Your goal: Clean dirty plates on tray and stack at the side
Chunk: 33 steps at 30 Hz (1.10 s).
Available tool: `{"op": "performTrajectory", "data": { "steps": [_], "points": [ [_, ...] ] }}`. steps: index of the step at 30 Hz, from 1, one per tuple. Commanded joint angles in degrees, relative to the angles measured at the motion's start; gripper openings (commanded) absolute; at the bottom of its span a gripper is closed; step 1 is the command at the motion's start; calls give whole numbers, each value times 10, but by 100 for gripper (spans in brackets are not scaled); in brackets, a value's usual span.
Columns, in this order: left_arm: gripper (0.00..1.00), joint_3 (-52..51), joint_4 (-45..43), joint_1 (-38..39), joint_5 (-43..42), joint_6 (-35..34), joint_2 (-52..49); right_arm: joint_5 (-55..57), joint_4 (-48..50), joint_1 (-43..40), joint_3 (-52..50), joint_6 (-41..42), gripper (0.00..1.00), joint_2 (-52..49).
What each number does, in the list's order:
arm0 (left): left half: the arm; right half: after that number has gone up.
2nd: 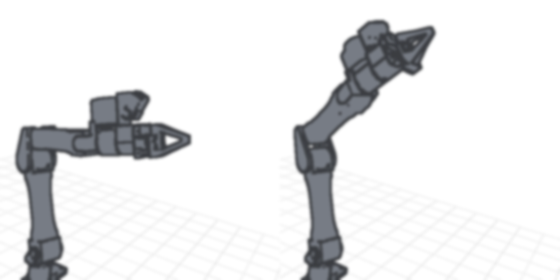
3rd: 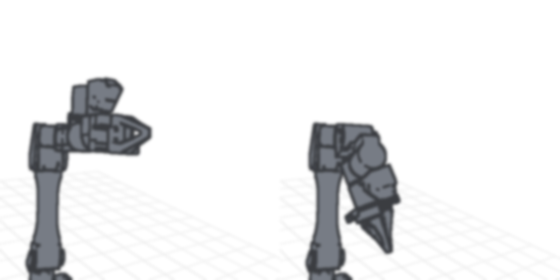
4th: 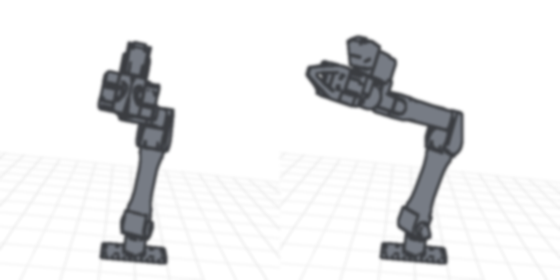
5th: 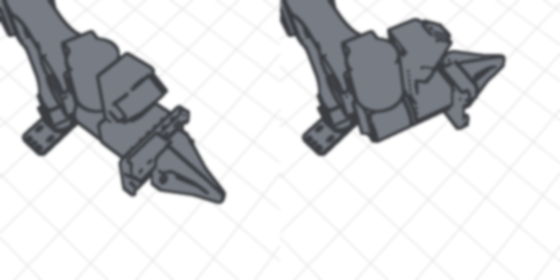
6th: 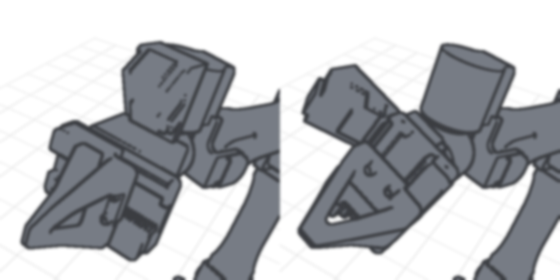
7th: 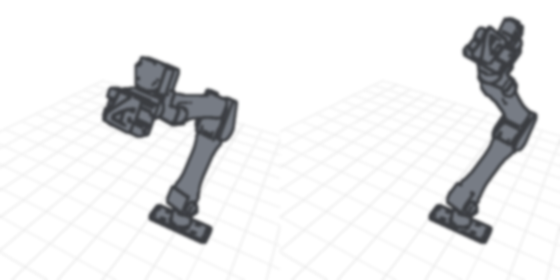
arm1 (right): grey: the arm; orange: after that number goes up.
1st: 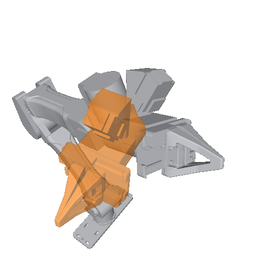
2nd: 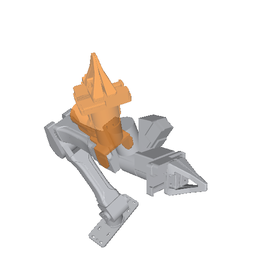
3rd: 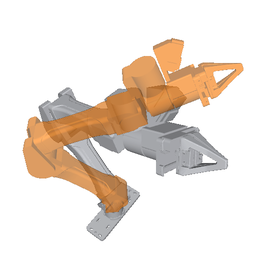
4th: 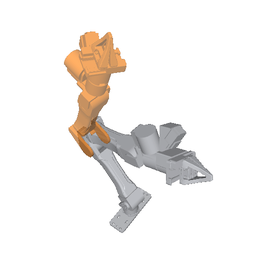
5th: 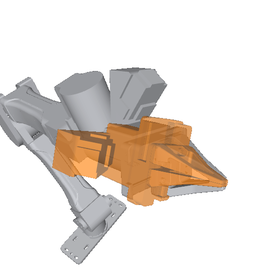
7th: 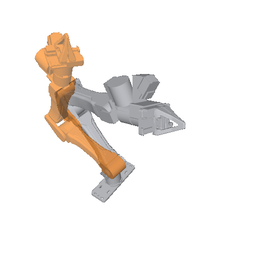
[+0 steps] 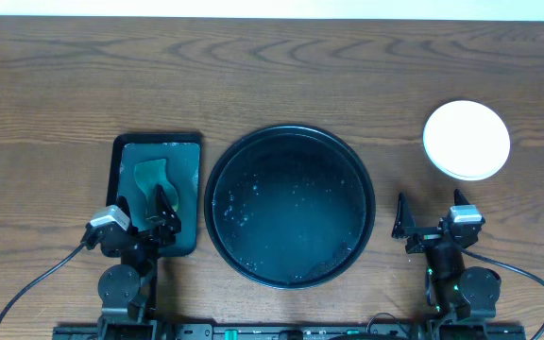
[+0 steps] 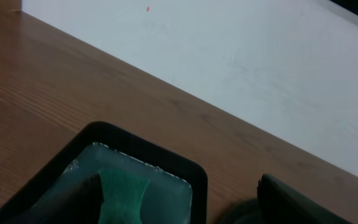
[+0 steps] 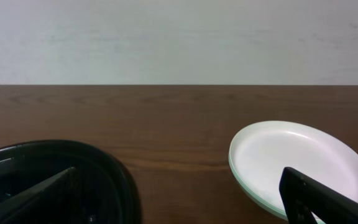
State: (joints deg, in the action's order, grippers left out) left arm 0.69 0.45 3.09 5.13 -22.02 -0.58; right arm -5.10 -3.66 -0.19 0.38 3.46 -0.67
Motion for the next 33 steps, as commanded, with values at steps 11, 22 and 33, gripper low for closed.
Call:
{"op": "performTrajectory", "data": {
  "steps": [11, 22, 33],
  "points": [
    [80, -5, 34, -2, -2, 46, 3, 3, -2, 7, -1, 2, 99, 4],
    [80, -5, 34, -2, -2, 46, 3, 4, -2, 7, -1, 2, 99, 4],
    [80, -5, 34, -2, -2, 46, 3, 4, -3, 7, -1, 2, 99, 4]
  ]
}}
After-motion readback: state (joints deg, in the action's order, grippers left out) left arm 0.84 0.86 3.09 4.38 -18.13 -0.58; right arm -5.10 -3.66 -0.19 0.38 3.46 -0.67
